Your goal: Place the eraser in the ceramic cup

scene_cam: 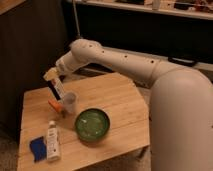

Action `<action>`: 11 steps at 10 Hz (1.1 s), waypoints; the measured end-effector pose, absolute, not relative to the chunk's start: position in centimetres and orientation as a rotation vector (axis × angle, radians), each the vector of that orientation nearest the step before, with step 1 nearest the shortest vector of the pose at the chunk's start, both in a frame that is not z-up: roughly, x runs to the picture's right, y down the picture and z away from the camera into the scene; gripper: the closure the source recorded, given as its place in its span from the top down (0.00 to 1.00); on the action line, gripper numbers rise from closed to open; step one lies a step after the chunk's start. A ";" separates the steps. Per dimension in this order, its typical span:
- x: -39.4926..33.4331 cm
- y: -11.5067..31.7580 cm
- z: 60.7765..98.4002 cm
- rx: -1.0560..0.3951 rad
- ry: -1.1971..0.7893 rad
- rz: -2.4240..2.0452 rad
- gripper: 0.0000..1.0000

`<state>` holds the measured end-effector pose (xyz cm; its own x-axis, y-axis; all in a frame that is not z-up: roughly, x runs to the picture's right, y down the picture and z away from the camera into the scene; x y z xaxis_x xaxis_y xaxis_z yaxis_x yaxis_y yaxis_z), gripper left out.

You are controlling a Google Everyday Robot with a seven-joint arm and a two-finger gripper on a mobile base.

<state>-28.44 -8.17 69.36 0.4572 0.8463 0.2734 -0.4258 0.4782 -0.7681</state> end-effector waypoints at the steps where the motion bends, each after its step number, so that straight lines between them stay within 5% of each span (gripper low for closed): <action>1: -29.8 -8.1 69.0 -0.667 -0.743 0.846 0.00; 11: -26.6 -9.0 75.5 -0.691 -0.696 0.893 0.00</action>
